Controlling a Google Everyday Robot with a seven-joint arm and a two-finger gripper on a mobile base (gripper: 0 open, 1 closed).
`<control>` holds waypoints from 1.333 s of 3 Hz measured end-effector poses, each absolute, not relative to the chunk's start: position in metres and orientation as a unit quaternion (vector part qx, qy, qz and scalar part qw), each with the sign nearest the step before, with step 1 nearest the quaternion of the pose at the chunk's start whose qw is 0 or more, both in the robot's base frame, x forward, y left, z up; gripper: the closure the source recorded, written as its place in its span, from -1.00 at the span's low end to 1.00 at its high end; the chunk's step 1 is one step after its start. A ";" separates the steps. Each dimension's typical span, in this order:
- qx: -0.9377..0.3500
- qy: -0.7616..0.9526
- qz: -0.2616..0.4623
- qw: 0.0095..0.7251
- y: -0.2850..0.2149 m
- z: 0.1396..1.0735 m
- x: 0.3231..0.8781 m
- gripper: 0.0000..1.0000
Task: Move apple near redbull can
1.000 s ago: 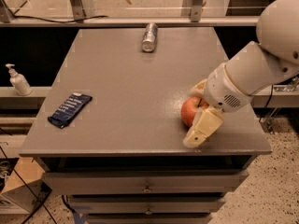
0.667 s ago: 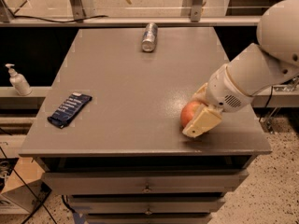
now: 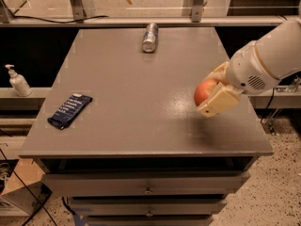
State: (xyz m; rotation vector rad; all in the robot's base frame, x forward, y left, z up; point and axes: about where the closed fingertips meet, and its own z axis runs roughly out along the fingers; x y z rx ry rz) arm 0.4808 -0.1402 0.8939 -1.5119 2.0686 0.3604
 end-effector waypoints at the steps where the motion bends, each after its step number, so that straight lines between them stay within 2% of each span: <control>1: -0.564 0.749 0.122 0.325 -0.149 0.958 0.483 1.00; 2: -0.554 0.751 0.115 0.340 -0.151 0.975 0.488 1.00; 3: -0.522 0.769 0.123 0.348 -0.141 0.950 0.495 1.00; 4: -0.486 0.777 0.108 0.385 -0.128 0.939 0.533 1.00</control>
Offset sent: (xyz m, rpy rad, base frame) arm -0.0004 -0.0147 0.0302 0.0426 -0.0247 -0.0726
